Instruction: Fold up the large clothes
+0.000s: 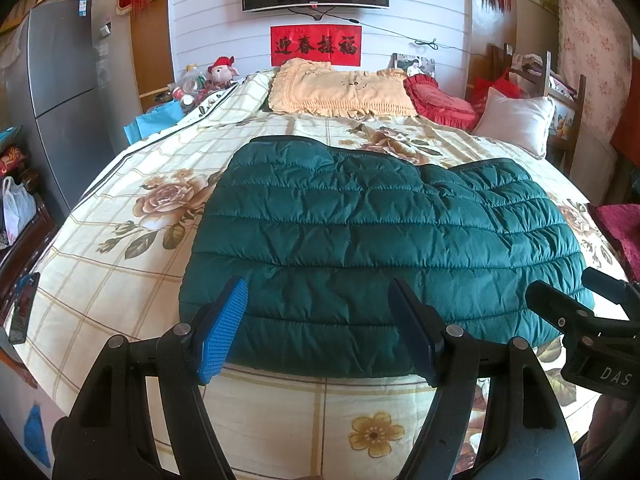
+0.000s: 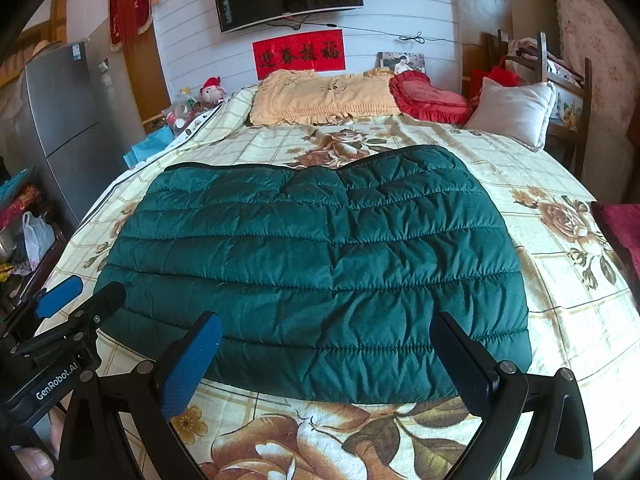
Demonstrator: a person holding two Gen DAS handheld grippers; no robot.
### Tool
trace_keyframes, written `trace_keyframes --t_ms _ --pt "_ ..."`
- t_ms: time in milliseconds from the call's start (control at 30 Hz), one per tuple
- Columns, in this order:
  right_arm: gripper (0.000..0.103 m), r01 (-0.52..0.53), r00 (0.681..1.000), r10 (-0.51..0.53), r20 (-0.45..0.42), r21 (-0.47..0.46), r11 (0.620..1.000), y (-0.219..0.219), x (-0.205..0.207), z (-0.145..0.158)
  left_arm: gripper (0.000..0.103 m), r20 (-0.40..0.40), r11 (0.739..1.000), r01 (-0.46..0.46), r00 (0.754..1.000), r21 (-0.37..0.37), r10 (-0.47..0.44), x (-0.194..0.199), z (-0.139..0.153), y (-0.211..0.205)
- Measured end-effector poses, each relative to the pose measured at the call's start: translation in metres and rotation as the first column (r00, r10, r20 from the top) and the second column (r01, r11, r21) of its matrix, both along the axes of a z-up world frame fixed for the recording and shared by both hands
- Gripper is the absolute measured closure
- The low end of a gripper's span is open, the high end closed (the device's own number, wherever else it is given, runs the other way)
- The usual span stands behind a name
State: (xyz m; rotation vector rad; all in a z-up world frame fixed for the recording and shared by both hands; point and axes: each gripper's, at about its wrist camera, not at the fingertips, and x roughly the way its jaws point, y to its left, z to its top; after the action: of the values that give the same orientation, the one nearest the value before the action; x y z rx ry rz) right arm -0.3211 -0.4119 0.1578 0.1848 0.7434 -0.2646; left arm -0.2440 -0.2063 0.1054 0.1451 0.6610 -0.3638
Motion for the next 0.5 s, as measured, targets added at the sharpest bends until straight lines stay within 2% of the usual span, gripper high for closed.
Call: trace_keyframes --t_ms 500 --pt "0.000 -0.008 1.000 0.008 -0.011 -0.002 1.000 0.0020 0.0019 -0.0033 0.030 0.036 1.000 0.010 0.999 -0.001 -0.010 -0.0008 -0.0023 -0.0022"
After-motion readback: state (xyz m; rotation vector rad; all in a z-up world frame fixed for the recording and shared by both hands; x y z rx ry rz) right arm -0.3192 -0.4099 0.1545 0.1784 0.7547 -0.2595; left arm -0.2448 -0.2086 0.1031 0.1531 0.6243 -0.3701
